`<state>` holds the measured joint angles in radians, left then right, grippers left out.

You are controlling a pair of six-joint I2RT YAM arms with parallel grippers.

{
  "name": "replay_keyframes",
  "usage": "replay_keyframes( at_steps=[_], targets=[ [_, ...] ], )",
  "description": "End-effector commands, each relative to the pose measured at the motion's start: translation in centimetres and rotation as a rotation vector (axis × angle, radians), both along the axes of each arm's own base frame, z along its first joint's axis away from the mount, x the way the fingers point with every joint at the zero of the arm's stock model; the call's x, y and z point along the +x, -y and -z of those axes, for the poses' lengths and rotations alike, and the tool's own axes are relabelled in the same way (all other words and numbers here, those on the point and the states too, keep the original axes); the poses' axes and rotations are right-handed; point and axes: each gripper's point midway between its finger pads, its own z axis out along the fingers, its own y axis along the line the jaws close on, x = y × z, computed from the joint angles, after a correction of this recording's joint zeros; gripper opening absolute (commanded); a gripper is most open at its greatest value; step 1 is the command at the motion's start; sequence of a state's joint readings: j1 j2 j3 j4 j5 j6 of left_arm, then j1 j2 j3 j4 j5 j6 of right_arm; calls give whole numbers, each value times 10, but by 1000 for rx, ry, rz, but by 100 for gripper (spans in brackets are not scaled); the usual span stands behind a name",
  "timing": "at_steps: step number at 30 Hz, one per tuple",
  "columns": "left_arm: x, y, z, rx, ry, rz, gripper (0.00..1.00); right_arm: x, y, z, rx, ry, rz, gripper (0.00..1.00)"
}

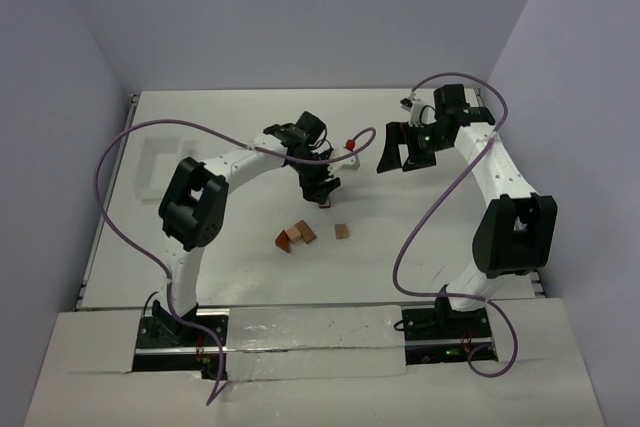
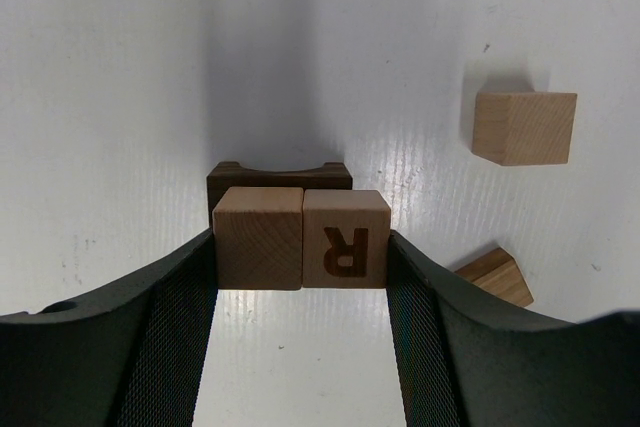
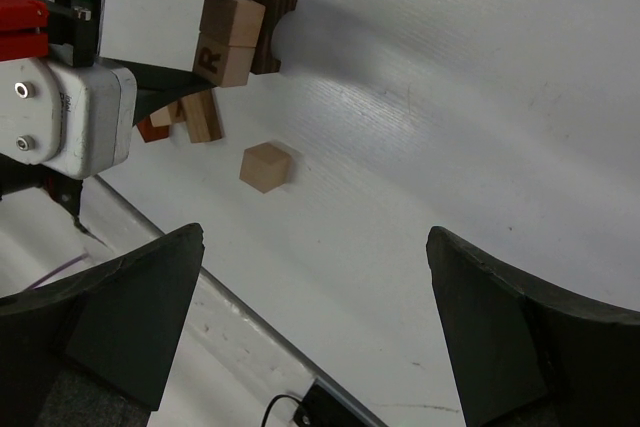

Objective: Build the wood block tower

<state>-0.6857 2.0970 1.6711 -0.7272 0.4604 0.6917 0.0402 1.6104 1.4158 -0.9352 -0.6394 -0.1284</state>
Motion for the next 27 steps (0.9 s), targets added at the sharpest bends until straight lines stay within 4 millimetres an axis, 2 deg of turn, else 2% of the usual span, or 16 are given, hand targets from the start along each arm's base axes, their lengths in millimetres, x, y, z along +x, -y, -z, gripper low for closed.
replay_keyframes(
  at_steps=[1, 8, 27],
  targets=[
    [12, 13, -7, -29, 37, -6, 45, 5, -2, -22, 22, 63, -10, 100],
    [16, 16, -13, -40, 51, -6, 45, 4, -2, -22, 25, 60, -12, 100],
    [18, 15, -8, -33, 56, -3, 49, 4, -3, -19, 30, 50, -14, 100]
  ],
)
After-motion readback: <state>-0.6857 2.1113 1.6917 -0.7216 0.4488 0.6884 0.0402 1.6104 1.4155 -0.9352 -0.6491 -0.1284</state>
